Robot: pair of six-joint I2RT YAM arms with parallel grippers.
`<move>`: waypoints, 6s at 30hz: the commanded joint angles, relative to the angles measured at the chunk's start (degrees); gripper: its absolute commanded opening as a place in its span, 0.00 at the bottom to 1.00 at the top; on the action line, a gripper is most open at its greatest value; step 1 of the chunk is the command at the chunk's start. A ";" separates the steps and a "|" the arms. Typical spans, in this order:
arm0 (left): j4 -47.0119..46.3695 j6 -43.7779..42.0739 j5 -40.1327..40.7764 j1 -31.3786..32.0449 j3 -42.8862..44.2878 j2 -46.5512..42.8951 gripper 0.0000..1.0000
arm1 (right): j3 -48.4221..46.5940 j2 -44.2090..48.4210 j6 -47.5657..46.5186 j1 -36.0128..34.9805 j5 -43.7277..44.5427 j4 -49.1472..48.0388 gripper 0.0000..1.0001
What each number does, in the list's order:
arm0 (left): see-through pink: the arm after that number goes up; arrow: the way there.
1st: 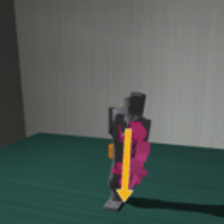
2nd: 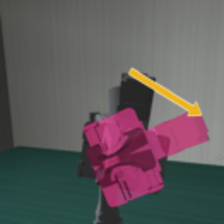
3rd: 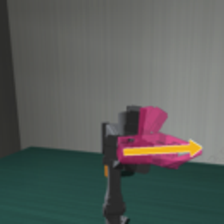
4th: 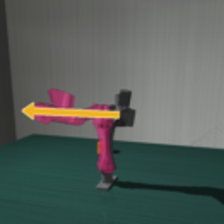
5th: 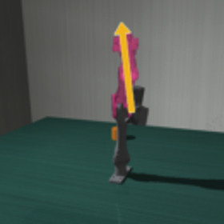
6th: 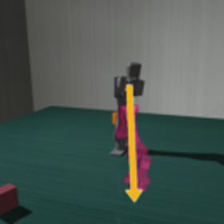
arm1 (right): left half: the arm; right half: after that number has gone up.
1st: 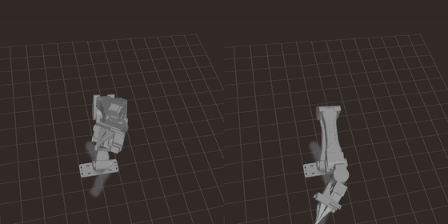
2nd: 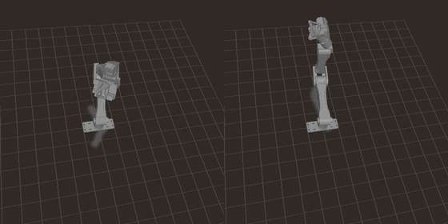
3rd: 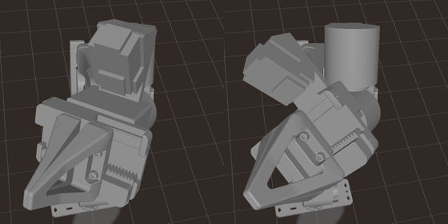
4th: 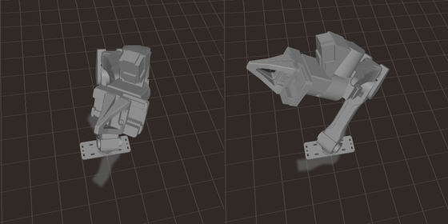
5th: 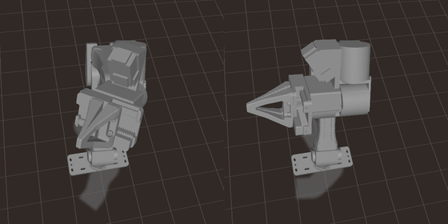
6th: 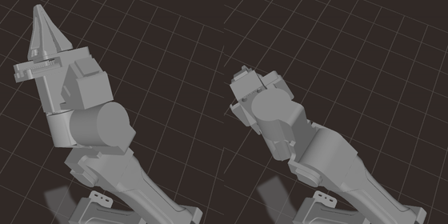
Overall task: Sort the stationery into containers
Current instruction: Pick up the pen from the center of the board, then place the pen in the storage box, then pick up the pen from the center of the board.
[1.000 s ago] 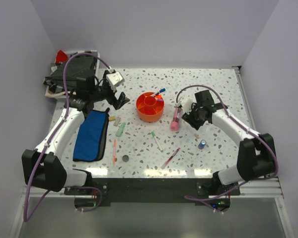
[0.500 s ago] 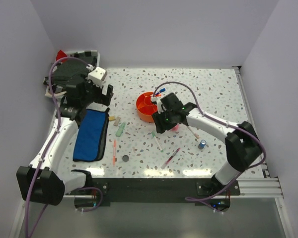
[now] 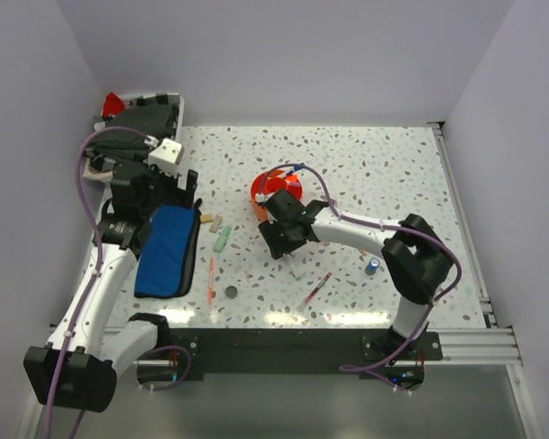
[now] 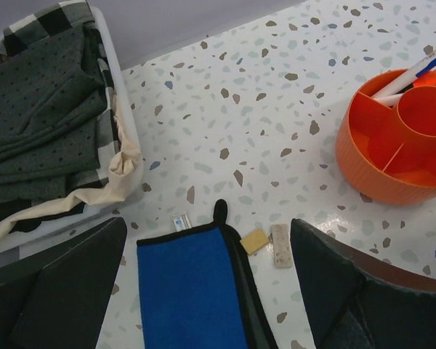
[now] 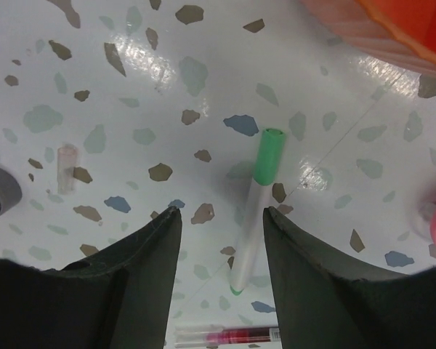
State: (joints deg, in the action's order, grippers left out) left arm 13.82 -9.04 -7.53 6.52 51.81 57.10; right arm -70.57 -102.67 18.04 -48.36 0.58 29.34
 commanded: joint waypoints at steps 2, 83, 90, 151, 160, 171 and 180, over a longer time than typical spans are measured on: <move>1.03 1.39 0.32 -0.64 0.04 -2.61 1.00 | -0.45 -1.39 2.35 -0.07 4.25 -1.04 0.52; -8.64 0.60 -21.21 6.22 46.53 57.41 1.00 | 1.48 -9.74 -13.38 14.52 1.88 -78.30 0.00; -9.87 1.21 -21.30 6.75 48.56 59.97 1.00 | 4.38 -9.04 -13.38 14.43 1.00 -78.91 0.00; 47.87 -77.18 -25.43 44.63 72.19 71.56 0.72 | -1.25 27.17 -7.41 58.20 -1.55 9.68 0.74; 36.28 -74.46 -29.90 44.98 72.82 78.60 0.55 | 3.50 29.55 -9.43 58.55 -2.51 9.24 0.74; 27.83 -69.10 -34.74 45.77 74.84 84.04 0.49 | 3.68 28.58 -7.23 58.73 -3.92 10.12 0.73; 28.19 -66.73 -36.86 46.12 79.23 89.76 0.47 | 3.15 29.37 -7.85 59.43 -3.83 12.58 0.74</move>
State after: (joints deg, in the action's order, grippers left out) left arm 43.20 -77.82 -41.06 52.31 126.76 144.77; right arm -66.39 -74.54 10.07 10.57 -2.55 40.03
